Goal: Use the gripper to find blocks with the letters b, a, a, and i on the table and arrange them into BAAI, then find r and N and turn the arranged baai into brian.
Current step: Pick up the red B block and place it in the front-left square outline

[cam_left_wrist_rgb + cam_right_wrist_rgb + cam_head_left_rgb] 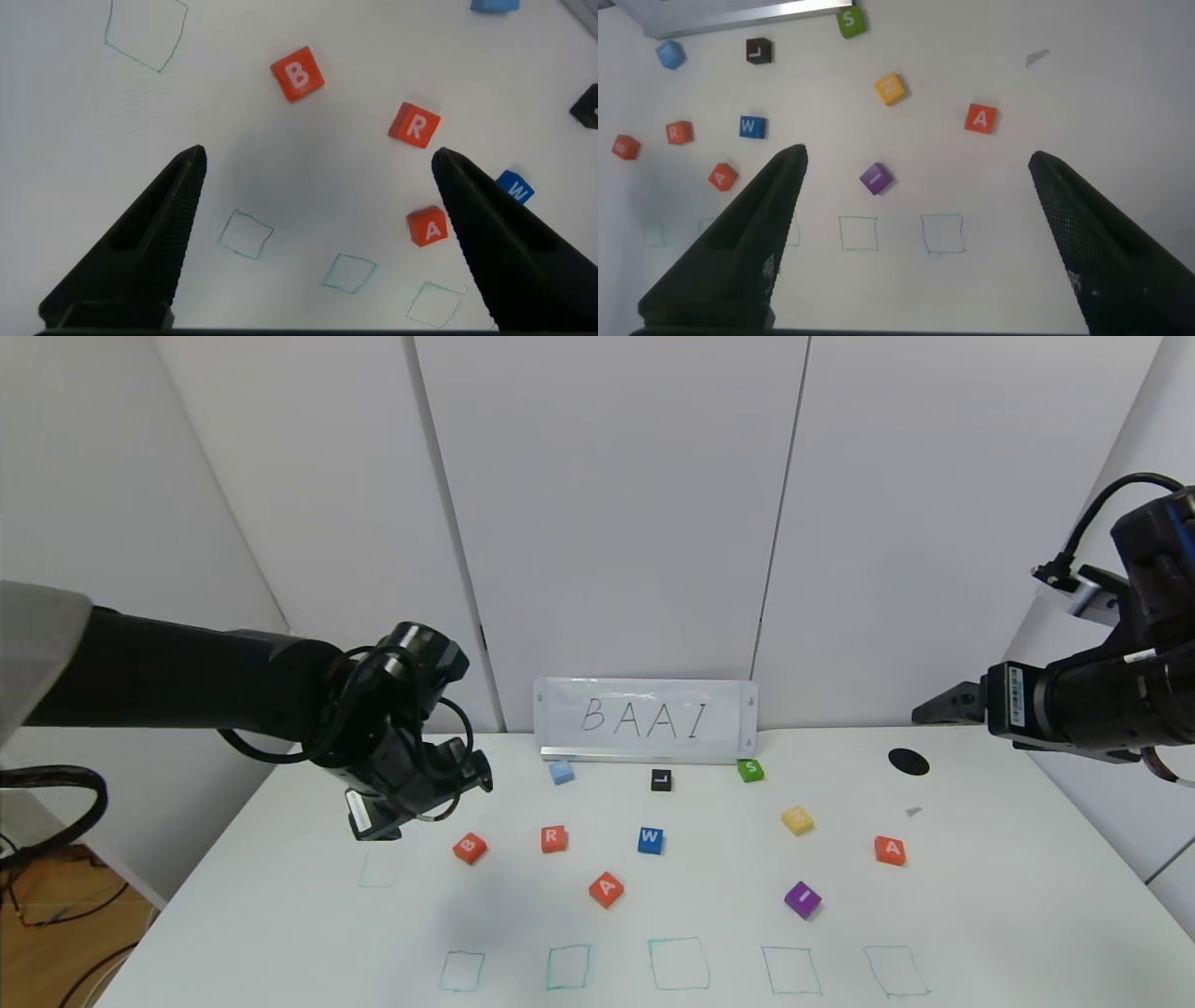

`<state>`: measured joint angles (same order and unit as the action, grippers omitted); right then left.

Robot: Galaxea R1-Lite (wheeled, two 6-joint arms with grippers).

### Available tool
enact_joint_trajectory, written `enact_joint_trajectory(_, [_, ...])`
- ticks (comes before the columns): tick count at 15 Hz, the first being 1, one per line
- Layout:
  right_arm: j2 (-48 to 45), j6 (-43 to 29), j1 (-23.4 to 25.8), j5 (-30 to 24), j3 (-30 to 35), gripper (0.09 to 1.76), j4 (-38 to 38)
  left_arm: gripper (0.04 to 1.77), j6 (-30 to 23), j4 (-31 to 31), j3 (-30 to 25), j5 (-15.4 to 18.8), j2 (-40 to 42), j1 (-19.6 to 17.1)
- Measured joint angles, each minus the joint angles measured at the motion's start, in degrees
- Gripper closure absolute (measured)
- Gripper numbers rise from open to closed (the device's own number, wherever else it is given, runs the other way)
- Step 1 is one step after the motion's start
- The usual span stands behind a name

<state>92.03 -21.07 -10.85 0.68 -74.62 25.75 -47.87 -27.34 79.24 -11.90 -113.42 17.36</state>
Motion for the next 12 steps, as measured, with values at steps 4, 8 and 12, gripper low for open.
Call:
enact_joint_trajectory(4, [0.39, 0.05, -0.01, 0.02, 0.00, 0.14, -0.02, 0.09, -4.49, -3.39, 2.76, 0.63, -5.49, -0.79])
enact_joint_trajectory(8, [0.94, 0.07, -0.01, 0.10, -0.11, 0.14, 0.00, 0.09, -7.14, -7.61, 6.75, 2.84, -10.39, -2.58])
enact_joint_trajectory(12, [1.13, 0.11, -0.01, 0.22, 0.09, 0.14, 0.00, 0.09, -8.05, -7.55, 7.69, 5.83, -12.98, -3.01])
